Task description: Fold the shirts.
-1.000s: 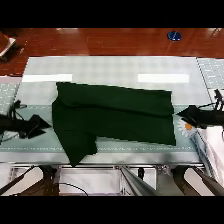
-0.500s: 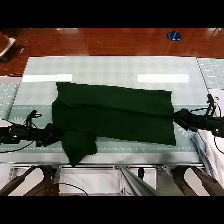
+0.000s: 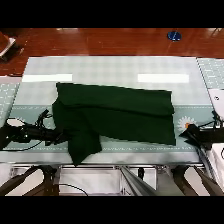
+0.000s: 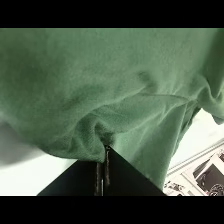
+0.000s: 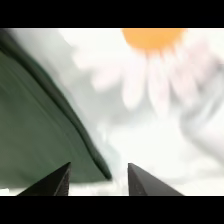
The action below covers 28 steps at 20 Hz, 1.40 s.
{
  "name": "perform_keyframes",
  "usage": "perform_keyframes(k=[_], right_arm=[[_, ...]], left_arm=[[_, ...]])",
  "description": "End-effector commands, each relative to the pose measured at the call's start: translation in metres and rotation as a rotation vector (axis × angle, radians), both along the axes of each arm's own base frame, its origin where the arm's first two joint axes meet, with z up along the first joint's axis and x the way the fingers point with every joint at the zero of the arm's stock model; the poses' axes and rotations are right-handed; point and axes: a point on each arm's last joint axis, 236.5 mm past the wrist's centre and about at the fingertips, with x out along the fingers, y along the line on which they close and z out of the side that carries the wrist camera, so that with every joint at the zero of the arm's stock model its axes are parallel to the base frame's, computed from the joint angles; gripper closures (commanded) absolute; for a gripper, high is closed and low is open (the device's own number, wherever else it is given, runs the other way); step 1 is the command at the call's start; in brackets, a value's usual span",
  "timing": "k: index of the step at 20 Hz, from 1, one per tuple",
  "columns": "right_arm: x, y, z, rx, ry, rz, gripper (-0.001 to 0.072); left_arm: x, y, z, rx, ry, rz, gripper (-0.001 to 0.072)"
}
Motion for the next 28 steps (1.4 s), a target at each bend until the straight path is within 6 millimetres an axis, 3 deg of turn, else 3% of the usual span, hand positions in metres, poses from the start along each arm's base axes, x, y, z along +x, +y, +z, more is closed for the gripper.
perform_keyframes(k=[1,5,10,15,16,17,18,19,22,26,28], right_arm=[[-0.026,0.021,-0.006,0.087,0.08,0.017,0.0301],[-0.02,0.028,-0.007,0.118,0.062,0.005,0.0301],[-0.014,0.041,-0.023,0.137,0.09,0.06,0.0301],[0.018,0.055,-0.032,0.168,0.015,0.029,0.0314],[0.024,0.058,-0.032,0.174,-0.009,0.033,0.0345],[0.029,0.06,-0.031,0.174,-0.031,0.047,0.0482],[0.033,0.062,-0.027,0.182,-0.057,0.072,0.0692],[0.035,0.062,-0.021,0.19,-0.072,0.103,0.0686],[0.051,0.056,0.003,0.186,-0.112,0.174,0.0686],[0.098,0.043,0.038,0.152,-0.251,0.163,0.0687],[0.12,0.046,0.047,0.175,-0.291,0.183,0.0687]], left_arm=[[0.005,0.007,-0.007,0.045,-0.025,-0.005,0.0689],[0.005,0.008,-0.007,0.045,-0.025,-0.005,0.0689],[0.005,0.007,-0.007,0.045,-0.025,-0.005,0.0689],[0.005,0.007,-0.007,0.045,-0.025,-0.005,0.0689],[0.005,0.007,-0.007,0.045,-0.025,-0.005,0.0689],[0.005,0.007,-0.007,0.045,-0.025,-0.005,0.0689],[0.007,0.008,-0.006,0.045,-0.03,-0.007,0.0689],[0.01,0.009,-0.002,0.042,-0.039,-0.017,0.0689],[0.041,0.018,0.025,0.019,-0.108,-0.007,0.0689],[0.122,0.025,0.08,-0.013,-0.324,0.073,0.0689],[0.158,0.023,0.101,-0.023,-0.398,0.073,0.0689]])
